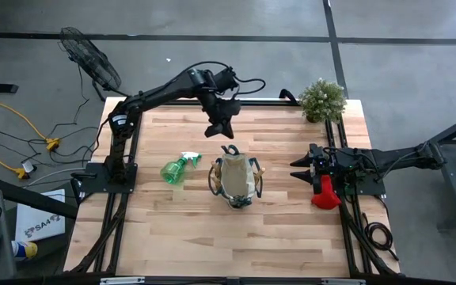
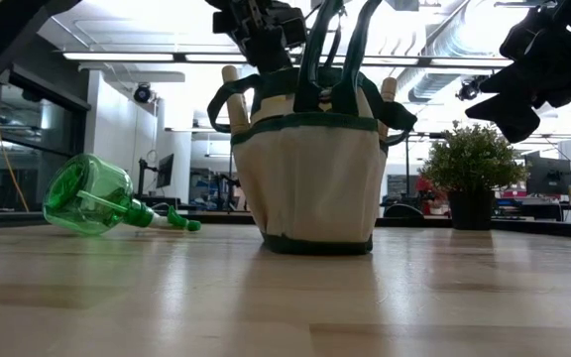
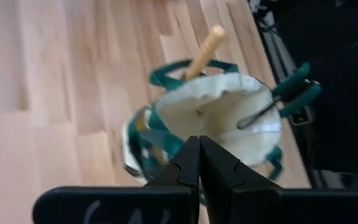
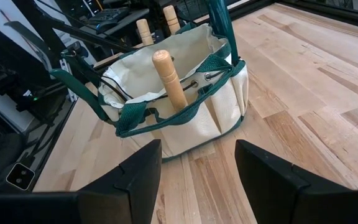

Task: Pick & Place Garden tools in Gardening bag
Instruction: Put the green shears into the white gardening bag

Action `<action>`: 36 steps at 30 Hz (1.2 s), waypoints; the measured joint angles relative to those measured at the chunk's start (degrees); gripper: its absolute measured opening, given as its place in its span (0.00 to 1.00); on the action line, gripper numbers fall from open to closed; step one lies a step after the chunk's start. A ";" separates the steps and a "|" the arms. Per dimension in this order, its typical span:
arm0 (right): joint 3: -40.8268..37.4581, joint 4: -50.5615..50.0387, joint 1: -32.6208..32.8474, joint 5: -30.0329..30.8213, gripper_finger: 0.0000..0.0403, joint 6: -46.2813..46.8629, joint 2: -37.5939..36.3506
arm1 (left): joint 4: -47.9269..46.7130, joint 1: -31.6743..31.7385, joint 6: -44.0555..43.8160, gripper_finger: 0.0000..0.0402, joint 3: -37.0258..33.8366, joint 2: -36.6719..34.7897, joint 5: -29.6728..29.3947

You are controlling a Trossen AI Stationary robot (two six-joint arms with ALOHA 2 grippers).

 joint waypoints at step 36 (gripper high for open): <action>0.00 0.00 0.01 0.00 0.49 0.00 0.00 | 11.27 0.33 7.52 0.00 -11.52 -1.56 3.92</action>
